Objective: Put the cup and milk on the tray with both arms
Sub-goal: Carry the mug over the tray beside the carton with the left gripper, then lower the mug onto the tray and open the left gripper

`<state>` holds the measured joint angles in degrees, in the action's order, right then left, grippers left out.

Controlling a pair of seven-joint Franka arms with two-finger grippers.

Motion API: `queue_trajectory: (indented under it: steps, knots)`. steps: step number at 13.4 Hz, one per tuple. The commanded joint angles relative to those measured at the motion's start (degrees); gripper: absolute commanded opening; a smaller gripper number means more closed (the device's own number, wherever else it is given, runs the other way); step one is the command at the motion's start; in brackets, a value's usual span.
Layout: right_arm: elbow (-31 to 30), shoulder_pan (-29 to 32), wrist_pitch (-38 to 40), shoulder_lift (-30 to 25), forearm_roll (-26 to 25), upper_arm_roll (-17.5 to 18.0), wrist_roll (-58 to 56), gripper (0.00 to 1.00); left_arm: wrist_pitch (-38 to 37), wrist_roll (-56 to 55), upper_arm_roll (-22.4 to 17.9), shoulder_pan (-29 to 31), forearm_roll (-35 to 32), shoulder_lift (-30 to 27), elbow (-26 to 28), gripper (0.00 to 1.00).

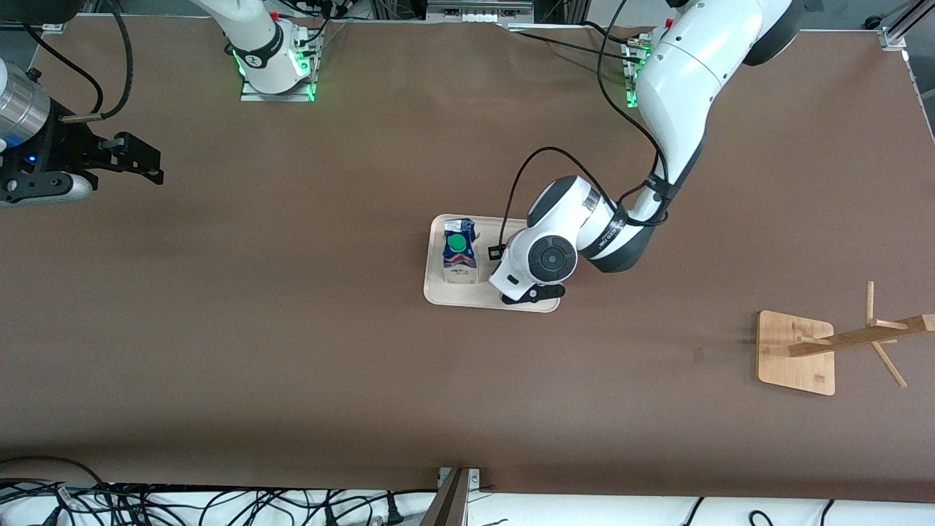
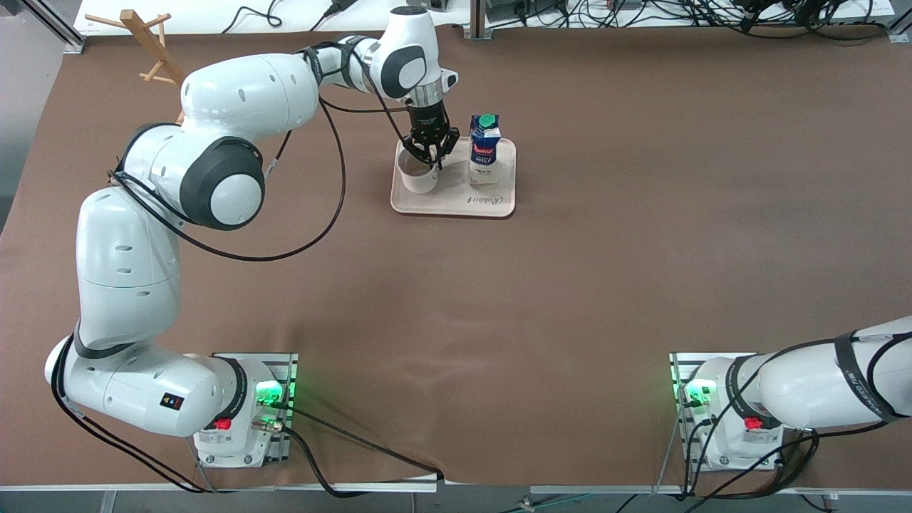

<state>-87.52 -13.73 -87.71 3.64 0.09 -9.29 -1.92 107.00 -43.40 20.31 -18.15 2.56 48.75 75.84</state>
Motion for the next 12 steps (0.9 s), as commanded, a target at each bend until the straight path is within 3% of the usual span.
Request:
queue_trajectory:
  steps: [1, 5, 8, 12]
  knots:
    - [1.03, 0.02, 0.35, 0.31, 0.26, -0.02, 0.25, 1.0, -0.48, -0.2, -0.01, 0.22, -0.1, 0.21, -1.84, 1.0]
    - [1.03, 0.02, 0.35, 0.31, 0.26, -0.02, 0.25, 1.0, -1.09, -0.37, 0.34, 2.93, -0.36, -1.37, -3.93, 1.0]
    - [1.03, -0.07, 0.43, 0.31, 0.26, -0.02, 0.25, 1.0, -4.59, 0.06, -0.01, 4.78, -0.71, -6.54, -4.39, 1.0]
    - [1.03, -0.07, 0.43, 0.31, 0.26, -0.02, 0.25, 1.0, -13.64, 16.45, -0.1, 10.66, -0.8, -15.42, -4.3, 1.0]
